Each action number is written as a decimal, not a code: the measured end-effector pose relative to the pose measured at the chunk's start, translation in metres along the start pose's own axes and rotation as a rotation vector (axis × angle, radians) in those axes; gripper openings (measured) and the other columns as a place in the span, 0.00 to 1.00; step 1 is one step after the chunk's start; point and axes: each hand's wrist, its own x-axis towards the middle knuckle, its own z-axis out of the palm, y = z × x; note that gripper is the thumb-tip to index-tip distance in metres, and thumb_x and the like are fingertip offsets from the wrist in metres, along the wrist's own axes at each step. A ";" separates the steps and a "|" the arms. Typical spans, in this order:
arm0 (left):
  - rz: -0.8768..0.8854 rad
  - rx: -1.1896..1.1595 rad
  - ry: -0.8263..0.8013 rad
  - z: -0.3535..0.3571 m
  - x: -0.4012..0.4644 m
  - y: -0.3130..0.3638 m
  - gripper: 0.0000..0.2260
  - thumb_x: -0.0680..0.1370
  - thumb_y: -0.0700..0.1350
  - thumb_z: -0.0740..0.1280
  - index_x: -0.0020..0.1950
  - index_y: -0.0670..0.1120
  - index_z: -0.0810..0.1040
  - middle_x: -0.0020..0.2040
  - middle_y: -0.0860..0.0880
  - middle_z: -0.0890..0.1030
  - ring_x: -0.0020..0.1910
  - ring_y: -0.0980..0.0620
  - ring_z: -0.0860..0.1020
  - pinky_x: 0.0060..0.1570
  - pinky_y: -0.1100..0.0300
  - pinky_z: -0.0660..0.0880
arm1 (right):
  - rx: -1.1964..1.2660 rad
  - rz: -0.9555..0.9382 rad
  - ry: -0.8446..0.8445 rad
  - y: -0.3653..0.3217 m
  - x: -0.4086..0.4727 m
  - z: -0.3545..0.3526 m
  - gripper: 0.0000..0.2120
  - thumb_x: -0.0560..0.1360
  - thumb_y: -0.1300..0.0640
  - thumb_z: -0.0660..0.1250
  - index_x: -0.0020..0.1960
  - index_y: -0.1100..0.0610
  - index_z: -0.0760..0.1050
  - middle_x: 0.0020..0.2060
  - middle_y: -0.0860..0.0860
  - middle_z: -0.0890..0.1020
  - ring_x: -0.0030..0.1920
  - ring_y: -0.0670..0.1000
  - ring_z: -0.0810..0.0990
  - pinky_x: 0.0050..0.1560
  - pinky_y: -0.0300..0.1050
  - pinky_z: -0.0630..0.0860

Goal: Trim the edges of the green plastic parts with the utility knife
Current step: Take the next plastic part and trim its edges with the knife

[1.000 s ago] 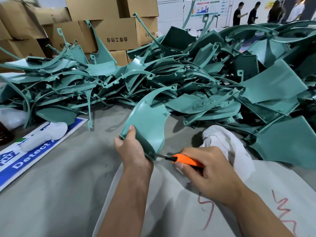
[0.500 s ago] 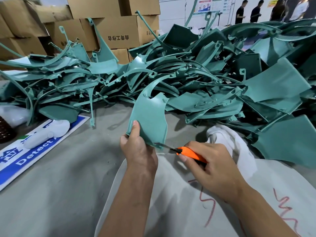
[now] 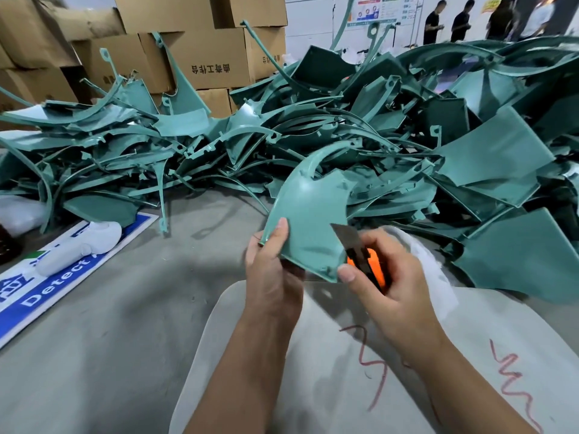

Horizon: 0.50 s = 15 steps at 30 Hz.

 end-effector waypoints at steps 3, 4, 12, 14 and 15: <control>0.055 0.009 -0.067 0.000 -0.001 -0.006 0.15 0.74 0.42 0.71 0.57 0.41 0.72 0.57 0.36 0.83 0.51 0.41 0.83 0.51 0.40 0.83 | 0.108 0.138 0.006 0.007 0.000 -0.003 0.19 0.71 0.35 0.77 0.35 0.46 0.74 0.25 0.44 0.69 0.25 0.46 0.67 0.28 0.38 0.67; 0.071 0.019 -0.079 -0.001 0.000 -0.008 0.14 0.73 0.42 0.72 0.55 0.41 0.71 0.55 0.36 0.83 0.51 0.39 0.83 0.52 0.38 0.82 | 0.089 0.159 0.044 0.010 0.001 -0.004 0.19 0.72 0.39 0.77 0.34 0.49 0.74 0.23 0.48 0.69 0.24 0.49 0.67 0.27 0.41 0.67; 0.791 0.899 -0.110 -0.016 0.008 -0.020 0.37 0.68 0.27 0.59 0.73 0.56 0.69 0.73 0.52 0.70 0.71 0.49 0.72 0.62 0.44 0.79 | 0.366 0.307 0.276 0.022 0.006 -0.011 0.17 0.73 0.49 0.75 0.41 0.60 0.72 0.23 0.60 0.70 0.21 0.56 0.66 0.23 0.56 0.67; 0.962 1.066 -0.140 -0.018 0.011 -0.016 0.43 0.67 0.24 0.59 0.79 0.55 0.66 0.80 0.49 0.60 0.79 0.49 0.62 0.72 0.45 0.70 | 0.485 0.353 0.276 0.018 0.009 -0.014 0.11 0.71 0.51 0.76 0.39 0.52 0.75 0.24 0.57 0.72 0.20 0.53 0.67 0.26 0.50 0.68; 1.037 1.149 -0.138 -0.019 0.014 -0.012 0.44 0.68 0.24 0.60 0.80 0.54 0.65 0.82 0.48 0.56 0.81 0.49 0.58 0.77 0.47 0.64 | 0.553 0.387 0.295 0.016 0.011 -0.016 0.10 0.70 0.53 0.77 0.38 0.49 0.75 0.24 0.56 0.71 0.19 0.52 0.67 0.27 0.46 0.68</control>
